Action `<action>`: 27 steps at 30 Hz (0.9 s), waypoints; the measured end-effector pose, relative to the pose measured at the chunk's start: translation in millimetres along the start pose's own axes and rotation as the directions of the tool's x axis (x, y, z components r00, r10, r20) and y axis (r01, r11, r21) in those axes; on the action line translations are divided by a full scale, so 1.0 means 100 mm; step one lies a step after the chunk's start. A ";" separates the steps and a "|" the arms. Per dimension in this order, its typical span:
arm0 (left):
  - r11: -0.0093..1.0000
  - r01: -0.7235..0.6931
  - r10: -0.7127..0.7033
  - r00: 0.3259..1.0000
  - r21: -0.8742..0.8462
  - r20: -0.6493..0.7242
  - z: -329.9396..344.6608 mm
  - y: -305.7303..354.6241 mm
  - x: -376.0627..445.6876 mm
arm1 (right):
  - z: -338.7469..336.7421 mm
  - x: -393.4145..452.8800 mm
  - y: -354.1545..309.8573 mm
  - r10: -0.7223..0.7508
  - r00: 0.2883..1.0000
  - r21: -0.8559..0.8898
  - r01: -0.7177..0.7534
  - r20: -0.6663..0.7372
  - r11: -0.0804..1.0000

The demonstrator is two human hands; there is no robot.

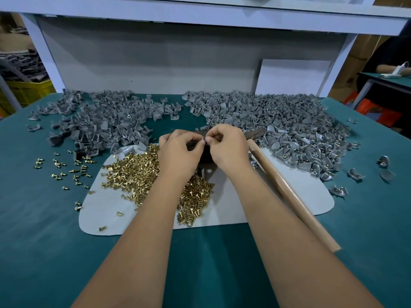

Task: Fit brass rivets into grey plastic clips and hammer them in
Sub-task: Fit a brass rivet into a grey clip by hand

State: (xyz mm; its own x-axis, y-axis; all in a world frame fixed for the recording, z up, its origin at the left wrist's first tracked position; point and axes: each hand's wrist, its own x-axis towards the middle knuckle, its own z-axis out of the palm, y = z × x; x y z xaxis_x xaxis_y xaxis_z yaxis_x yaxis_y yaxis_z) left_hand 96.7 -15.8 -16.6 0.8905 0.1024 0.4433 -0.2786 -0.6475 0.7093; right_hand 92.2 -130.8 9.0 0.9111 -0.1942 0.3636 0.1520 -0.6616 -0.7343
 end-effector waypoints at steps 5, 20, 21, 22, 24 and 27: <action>1.000 0.000 -0.001 1.000 0.005 0.007 0.00 0.00 -0.01 | 0.01 -0.06 0.01 -0.023 0.999 -0.044 0.021 -0.039 0.999; 0.996 0.027 -0.028 1.000 -0.088 -0.006 -0.04 0.02 -0.02 | -0.68 -0.36 0.35 0.284 0.957 -0.658 -0.252 -0.060 0.710; 0.993 0.035 -0.036 0.999 -0.117 -0.009 -0.05 0.02 -0.02 | -0.67 -0.36 0.34 0.288 0.956 -0.651 -0.258 -0.062 0.714; 0.990 0.039 -0.040 0.999 -0.133 -0.006 -0.06 0.02 -0.02 | -0.66 -0.36 0.33 0.303 0.951 -0.629 -0.272 -0.061 0.728; 0.992 0.035 -0.036 0.999 -0.120 -0.005 -0.06 0.03 -0.04 | -0.66 -0.35 0.33 0.326 0.944 -0.580 -0.292 -0.048 0.760; 0.999 0.030 -0.030 1.000 -0.034 -0.007 -0.04 0.05 -0.06 | -0.67 -0.38 0.30 0.285 0.956 -0.550 -0.275 -0.071 0.788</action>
State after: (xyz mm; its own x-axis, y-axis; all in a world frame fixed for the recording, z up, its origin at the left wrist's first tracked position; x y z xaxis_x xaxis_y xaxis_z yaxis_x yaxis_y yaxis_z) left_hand 88.5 -16.3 -13.5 0.8958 0.1271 0.4259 -0.2644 -0.6179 0.7405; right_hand 36.7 -192.1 12.2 0.8873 -0.4251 0.1790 -0.3419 -0.8667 -0.3634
